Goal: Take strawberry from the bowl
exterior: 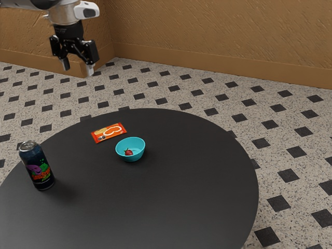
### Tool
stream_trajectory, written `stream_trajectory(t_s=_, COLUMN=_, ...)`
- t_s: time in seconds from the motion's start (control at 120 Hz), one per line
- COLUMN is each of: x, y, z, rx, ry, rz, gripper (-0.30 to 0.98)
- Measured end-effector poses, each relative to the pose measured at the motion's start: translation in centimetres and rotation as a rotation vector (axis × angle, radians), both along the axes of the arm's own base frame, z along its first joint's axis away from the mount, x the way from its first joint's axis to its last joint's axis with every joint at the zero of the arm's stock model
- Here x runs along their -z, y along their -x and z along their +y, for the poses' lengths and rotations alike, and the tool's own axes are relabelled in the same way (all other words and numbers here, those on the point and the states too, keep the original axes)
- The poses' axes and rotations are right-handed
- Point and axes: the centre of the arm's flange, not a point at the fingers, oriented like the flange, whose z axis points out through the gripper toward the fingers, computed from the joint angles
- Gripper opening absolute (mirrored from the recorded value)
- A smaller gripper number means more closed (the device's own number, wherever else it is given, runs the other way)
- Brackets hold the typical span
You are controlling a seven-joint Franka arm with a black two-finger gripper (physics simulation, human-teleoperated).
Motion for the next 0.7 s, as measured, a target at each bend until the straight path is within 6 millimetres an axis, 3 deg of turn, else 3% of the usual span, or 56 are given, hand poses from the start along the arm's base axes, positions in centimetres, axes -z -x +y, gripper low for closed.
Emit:
stream_trajectory(t_s=0.3, x=0.4, y=-0.3, z=0.0, rx=0.004, ry=-0.002, rz=0.003, gripper=0.67)
stream_trajectory(t_s=0.342, x=1.1, y=-0.6, z=0.1, rx=0.003, ry=-0.001, rz=0.014, gripper=0.67)
stream_trajectory(t_s=0.375, x=2.4, y=-0.8, z=0.0, rx=0.005, ry=0.001, rz=0.032, gripper=0.67)
stream_trajectory(t_s=0.442, x=7.6, y=-0.9, z=-0.5, rx=0.018, ry=0.010, rz=0.094, gripper=0.67)
stream_trajectory(t_s=0.5, x=11.0, y=-0.7, z=-0.8, rx=0.026, ry=0.019, rz=0.119, gripper=0.67)
stream_trajectory(t_s=0.7, x=19.1, y=0.1, z=-0.9, rx=0.030, ry=0.034, rz=0.127, gripper=0.67)
